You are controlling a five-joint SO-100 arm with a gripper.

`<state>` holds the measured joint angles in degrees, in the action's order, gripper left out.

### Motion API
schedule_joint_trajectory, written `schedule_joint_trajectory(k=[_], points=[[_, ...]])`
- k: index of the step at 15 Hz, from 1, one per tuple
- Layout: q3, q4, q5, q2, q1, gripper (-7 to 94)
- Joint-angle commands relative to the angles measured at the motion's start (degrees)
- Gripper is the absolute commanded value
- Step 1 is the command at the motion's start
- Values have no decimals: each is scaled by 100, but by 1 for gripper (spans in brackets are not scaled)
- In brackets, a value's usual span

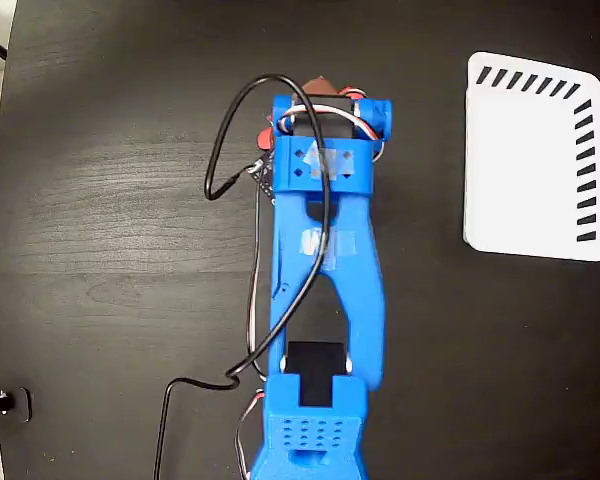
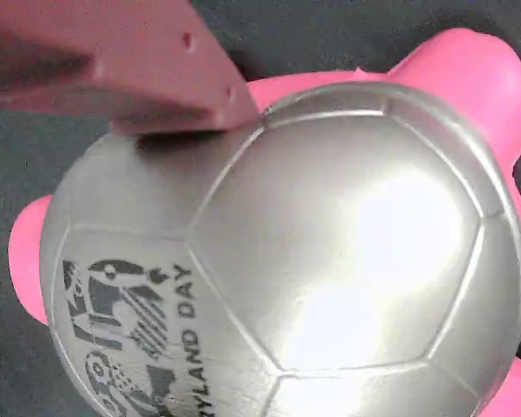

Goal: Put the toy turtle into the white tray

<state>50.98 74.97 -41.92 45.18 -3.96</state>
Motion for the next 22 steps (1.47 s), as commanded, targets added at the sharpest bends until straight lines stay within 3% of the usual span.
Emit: schedule_joint_trajectory(k=[1, 3, 11, 17, 22], points=[[-290, -35, 167, 220, -70, 0], [-264, 0, 378, 475, -62, 0], [-132, 1397, 800, 2769, -466, -1], [-545, 2312, 756, 3797, -1872, -1], [-2443, 2355, 1072, 2470, -3111, -1]])
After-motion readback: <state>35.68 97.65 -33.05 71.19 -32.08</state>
